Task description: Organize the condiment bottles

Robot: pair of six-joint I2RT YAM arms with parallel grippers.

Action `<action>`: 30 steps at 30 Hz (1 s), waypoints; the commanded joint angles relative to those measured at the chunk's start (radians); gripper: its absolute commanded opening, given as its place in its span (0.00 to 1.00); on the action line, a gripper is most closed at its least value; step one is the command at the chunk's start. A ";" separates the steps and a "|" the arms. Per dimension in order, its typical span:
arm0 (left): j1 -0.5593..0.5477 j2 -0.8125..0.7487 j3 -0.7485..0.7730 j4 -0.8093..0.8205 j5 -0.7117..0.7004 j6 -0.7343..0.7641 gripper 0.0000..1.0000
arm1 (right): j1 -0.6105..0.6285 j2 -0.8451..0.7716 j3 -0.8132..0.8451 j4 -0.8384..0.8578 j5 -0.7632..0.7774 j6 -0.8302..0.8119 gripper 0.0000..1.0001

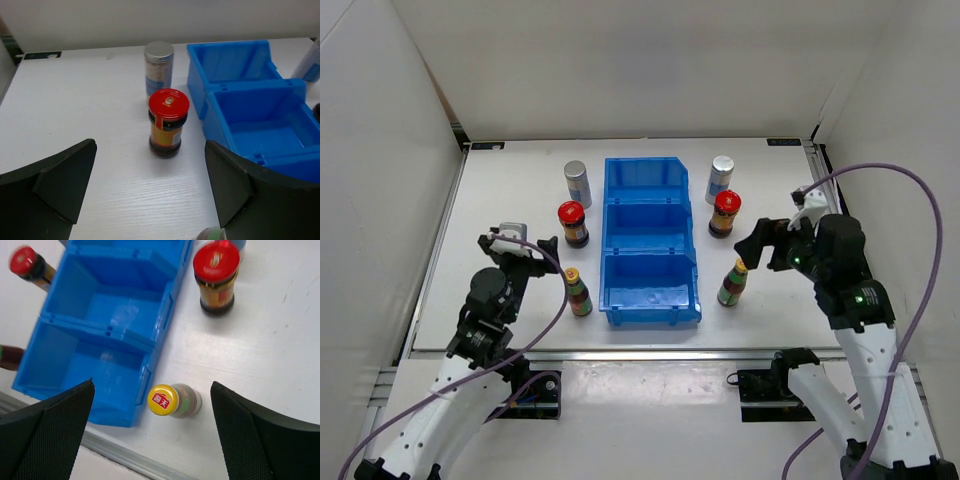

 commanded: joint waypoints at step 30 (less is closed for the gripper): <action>0.016 0.142 0.069 -0.037 -0.048 -0.013 1.00 | 0.348 0.158 -0.421 0.359 0.481 0.170 0.92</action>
